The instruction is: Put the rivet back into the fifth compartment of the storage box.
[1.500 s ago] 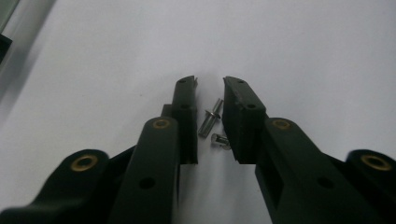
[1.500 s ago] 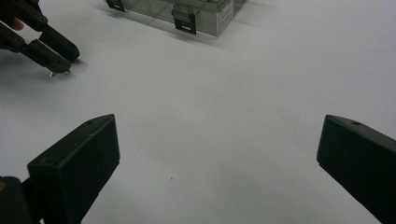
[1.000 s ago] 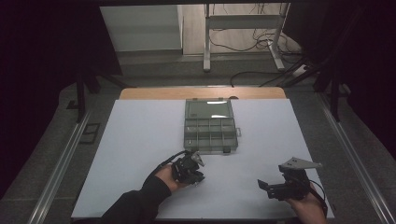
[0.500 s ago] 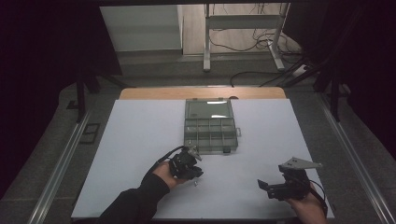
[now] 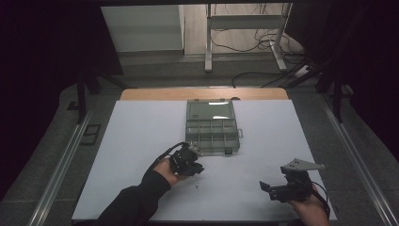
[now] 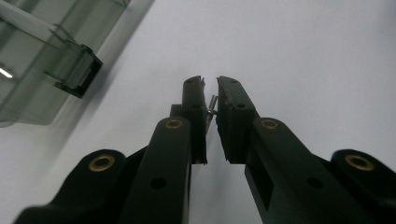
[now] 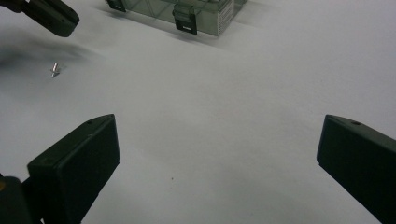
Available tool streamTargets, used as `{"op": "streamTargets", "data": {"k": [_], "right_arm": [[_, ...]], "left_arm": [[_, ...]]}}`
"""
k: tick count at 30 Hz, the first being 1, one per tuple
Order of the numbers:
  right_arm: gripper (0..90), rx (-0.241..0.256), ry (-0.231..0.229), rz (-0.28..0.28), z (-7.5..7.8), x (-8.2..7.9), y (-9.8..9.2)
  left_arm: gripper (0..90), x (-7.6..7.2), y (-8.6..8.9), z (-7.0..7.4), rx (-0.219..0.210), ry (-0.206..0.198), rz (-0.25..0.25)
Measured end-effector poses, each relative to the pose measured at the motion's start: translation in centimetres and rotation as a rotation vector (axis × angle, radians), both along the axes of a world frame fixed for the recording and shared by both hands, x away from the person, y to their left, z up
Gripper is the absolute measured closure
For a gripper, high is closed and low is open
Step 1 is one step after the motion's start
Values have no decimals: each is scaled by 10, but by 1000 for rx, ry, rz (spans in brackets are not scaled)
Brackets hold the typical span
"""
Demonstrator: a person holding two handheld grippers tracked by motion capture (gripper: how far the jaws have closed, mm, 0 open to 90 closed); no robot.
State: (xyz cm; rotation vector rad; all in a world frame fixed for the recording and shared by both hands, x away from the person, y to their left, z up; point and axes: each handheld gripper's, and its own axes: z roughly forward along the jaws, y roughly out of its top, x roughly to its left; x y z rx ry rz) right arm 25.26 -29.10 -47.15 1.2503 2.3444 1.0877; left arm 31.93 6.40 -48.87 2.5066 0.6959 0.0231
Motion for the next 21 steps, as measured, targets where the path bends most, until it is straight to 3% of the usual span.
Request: {"op": "streamTargets", "data": {"k": [21], "right_arm": [[0, 2, 2, 0, 0, 0, 0]], "left_arm": [[823, 23, 12, 23, -10, -22, 54]]}}
